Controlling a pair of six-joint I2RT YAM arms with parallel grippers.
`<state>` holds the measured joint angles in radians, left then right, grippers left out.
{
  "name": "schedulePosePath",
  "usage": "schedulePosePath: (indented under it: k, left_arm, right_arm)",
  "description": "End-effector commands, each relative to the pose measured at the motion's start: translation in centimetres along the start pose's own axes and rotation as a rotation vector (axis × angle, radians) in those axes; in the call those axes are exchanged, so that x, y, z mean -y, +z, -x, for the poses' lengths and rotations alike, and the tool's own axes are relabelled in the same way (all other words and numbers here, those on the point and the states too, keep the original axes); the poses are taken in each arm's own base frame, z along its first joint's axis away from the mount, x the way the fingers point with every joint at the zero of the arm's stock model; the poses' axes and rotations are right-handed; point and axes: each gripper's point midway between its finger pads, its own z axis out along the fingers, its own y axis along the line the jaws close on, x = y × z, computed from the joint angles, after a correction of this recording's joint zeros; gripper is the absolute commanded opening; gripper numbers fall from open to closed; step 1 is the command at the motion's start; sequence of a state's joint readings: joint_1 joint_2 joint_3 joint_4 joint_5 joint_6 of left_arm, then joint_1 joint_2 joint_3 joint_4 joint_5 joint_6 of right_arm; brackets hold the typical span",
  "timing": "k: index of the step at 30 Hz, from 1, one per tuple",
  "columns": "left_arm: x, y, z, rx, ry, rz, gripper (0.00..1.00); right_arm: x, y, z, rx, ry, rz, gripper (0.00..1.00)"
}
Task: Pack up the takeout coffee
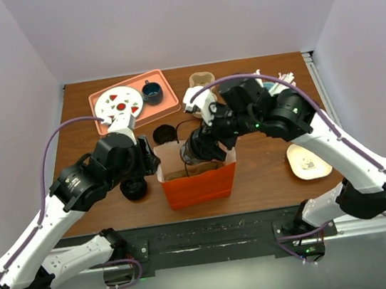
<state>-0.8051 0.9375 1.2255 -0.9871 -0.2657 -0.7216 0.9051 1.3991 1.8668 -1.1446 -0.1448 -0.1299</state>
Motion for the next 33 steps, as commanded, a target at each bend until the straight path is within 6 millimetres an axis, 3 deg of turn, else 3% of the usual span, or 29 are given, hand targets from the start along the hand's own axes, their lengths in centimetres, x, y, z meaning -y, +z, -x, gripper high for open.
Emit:
schedulePosePath:
  k: [1,4,13,16,28,29,30,32,33]
  left_arm:
    - [0.1,-1.4,1.4,0.048,-0.070,-0.005,0.55]
    - [0.4,-1.3,1.9,0.047,-0.071,0.002,0.55]
    - [-1.0,-0.9,-0.5,-0.042,-0.051,0.047,0.59]
    - [0.5,-0.2,-0.5,-0.049,0.002,-0.032,0.60]
    - [1.4,0.9,1.5,-0.050,0.010,0.004,0.53]
    - [1.5,0.9,1.7,-0.041,0.017,0.001,0.50]
    - [1.7,0.8,1.9,-0.038,0.049,-0.016,0.32]
    - [2.8,0.6,2.5,-0.007,0.086,-0.086,0.18]
    - [3.2,0.8,1.9,-0.020,0.128,-0.131,0.11]
  right_arm:
    - [-1.5,1.2,0.0,-0.037,-0.080,0.001,0.42]
    - [-3.2,2.1,-0.1,-0.060,-0.146,-0.016,0.42]
    - [-4.4,2.3,0.4,-0.045,-0.181,-0.050,0.41]
    - [-5.0,2.3,-0.6,-0.059,-0.177,-0.055,0.41]
    - [-7.7,2.1,-1.7,-0.059,-0.197,-0.056,0.39]
    - [-7.8,2.3,-1.7,-0.059,-0.197,-0.057,0.39]
    - [-7.9,2.3,-1.8,-0.058,-0.203,-0.054,0.39]
    - [-7.7,2.3,-1.7,-0.051,-0.203,-0.072,0.39]
    - [-7.5,2.3,-1.6,-0.044,-0.194,-0.083,0.39]
